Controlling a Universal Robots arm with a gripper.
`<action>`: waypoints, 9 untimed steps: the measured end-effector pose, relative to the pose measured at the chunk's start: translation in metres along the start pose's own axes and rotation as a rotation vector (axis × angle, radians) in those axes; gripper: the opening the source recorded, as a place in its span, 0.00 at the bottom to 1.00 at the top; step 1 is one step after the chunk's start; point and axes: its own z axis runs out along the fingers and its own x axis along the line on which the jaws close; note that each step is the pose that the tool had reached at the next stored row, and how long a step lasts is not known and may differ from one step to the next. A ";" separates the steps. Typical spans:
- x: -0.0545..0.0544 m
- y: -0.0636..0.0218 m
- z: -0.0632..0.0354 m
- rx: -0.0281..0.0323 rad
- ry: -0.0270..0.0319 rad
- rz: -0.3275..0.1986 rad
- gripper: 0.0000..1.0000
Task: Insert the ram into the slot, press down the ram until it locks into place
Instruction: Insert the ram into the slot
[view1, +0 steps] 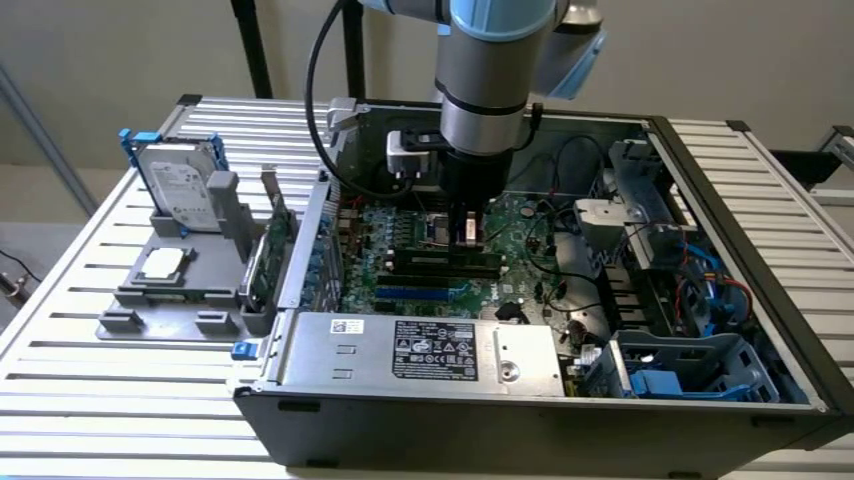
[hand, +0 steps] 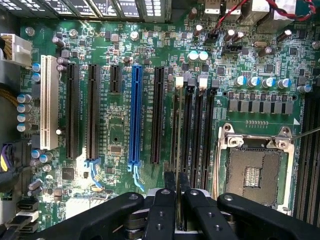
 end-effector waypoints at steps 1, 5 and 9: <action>0.000 0.0000 0.0000 0.0004 0.0001 0.001 0.14; 0.000 0.0002 0.0003 0.0023 0.0016 0.004 0.14; 0.000 0.0008 0.0011 0.0045 0.0035 0.006 0.14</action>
